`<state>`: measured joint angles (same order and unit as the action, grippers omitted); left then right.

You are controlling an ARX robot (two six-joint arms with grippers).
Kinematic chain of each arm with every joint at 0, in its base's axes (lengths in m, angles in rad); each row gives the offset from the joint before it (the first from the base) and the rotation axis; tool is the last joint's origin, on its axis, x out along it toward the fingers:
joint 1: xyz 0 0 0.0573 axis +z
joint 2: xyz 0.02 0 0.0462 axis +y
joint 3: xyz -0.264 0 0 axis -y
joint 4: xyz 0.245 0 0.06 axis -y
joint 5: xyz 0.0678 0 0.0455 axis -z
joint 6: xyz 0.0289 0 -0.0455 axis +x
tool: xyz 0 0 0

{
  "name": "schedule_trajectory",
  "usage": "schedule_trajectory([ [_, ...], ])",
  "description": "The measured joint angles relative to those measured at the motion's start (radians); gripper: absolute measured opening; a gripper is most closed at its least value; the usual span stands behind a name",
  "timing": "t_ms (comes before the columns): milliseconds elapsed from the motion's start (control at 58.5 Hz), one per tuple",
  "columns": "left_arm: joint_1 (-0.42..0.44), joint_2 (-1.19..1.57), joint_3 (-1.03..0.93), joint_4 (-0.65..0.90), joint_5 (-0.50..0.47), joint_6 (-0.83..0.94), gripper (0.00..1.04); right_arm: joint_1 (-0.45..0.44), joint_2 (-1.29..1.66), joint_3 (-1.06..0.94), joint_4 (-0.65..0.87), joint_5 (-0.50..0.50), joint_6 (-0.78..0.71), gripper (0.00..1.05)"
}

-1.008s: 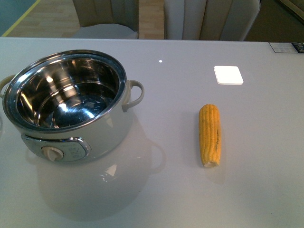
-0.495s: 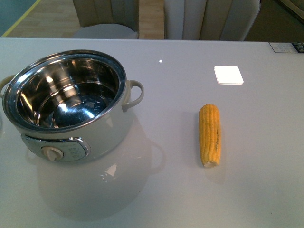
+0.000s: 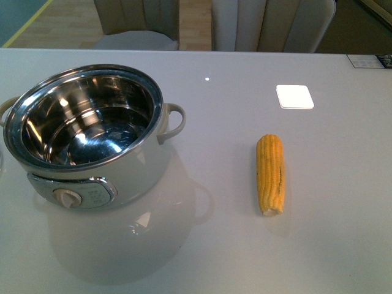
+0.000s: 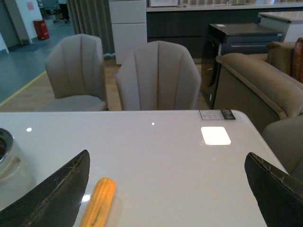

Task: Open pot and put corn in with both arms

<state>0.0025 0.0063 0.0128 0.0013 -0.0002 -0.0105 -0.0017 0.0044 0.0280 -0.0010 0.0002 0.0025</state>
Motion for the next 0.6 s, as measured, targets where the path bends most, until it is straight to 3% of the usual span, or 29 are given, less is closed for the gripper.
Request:
schedule_trajectory([
  [376,0.0,0.0,0.0,0.0,0.0,0.001,0.99,0.0,0.0,0.0,0.0,0.0,0.0,0.96],
  [547,0.0,0.0,0.0,0.0,0.0,0.002,0.98,0.0,0.0,0.0,0.0,0.0,0.0,0.96],
  [598,0.0,0.0,0.0,0.0,0.0,0.002,0.98,-0.001,0.054,0.042,-0.118,-0.033,0.04,0.96],
])
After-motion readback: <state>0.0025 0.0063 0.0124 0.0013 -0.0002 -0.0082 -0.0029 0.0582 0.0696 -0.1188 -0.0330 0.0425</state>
